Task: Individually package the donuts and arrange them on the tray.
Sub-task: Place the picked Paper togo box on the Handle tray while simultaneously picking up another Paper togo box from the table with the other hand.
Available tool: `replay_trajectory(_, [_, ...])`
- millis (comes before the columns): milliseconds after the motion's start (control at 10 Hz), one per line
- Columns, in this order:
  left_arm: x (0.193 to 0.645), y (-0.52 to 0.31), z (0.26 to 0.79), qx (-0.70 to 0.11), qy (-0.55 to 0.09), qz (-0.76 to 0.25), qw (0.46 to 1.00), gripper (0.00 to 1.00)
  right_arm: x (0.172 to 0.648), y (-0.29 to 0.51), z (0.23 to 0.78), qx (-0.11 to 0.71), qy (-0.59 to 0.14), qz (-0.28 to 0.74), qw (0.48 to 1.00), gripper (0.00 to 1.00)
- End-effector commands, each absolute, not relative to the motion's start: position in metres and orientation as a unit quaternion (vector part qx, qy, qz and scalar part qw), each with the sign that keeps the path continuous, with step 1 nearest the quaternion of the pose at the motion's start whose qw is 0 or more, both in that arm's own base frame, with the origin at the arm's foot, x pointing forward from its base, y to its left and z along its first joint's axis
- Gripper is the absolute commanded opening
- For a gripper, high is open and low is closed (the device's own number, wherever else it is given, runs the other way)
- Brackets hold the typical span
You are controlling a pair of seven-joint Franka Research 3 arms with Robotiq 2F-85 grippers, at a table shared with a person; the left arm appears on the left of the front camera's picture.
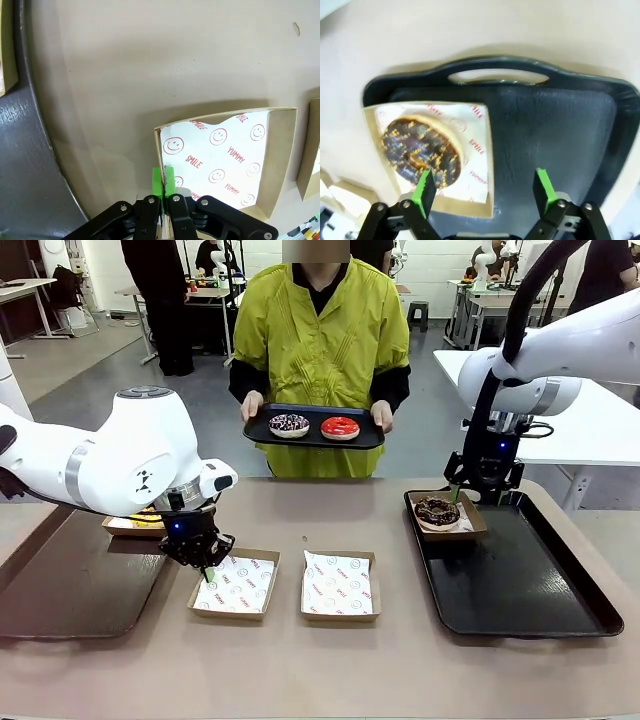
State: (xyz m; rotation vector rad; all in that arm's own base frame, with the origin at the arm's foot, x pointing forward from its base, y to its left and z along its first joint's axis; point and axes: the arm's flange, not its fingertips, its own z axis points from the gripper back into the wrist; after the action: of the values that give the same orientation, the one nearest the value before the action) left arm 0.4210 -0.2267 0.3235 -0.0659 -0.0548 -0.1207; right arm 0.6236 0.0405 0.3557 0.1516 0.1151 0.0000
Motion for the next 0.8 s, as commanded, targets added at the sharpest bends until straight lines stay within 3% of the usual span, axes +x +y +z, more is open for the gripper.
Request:
replay_trajectory(0, [0.413,-0.23,0.352,-0.034,-0.01,-0.048,0.998,0.0,0.591,0.005,0.383,0.186,0.071,0.079,0.977,1.0])
replay_trajectory(400, [0.416,-0.232,0.447,-0.051,-0.038,-0.042,0.997,0.0,0.526,-0.128,0.421,0.425,0.032,0.152,0.892,1.0])
replay_trajectory(700, [0.448,-0.241,0.487,-0.043,-0.047,-0.008,0.998,0.0,0.476,-0.214,0.412,0.591,-0.044,0.057,0.803,1.0])
